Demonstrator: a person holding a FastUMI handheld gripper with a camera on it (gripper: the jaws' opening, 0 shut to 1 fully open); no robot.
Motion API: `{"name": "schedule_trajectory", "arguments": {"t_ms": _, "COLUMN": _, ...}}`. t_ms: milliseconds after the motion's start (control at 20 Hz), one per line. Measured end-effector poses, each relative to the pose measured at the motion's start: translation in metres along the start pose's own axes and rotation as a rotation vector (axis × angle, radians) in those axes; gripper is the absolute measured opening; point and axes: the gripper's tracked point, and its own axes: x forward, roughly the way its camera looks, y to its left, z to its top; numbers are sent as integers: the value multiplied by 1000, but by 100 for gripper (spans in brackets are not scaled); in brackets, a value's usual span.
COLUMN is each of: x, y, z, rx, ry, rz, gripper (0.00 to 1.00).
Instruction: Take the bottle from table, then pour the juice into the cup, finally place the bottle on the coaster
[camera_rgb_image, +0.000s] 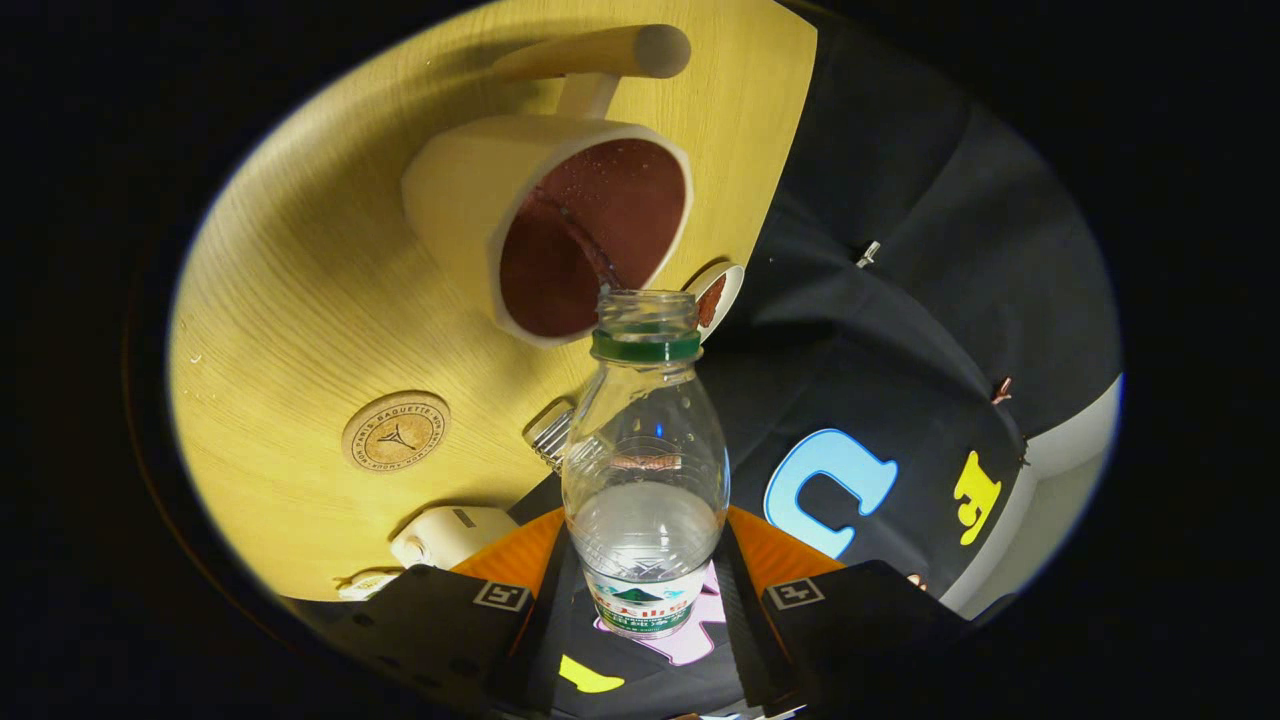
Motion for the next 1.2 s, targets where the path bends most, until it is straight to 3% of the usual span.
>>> {"name": "schedule_trajectory", "arguments": {"t_ms": 700, "x": -4, "y": -13, "z": 4, "rx": -142, "ry": -31, "rz": -48, "gripper": 70}}
{"name": "schedule_trajectory", "arguments": {"t_ms": 1200, "x": -8, "y": -15, "z": 5, "rx": -165, "ry": -18, "rz": -41, "gripper": 70}}
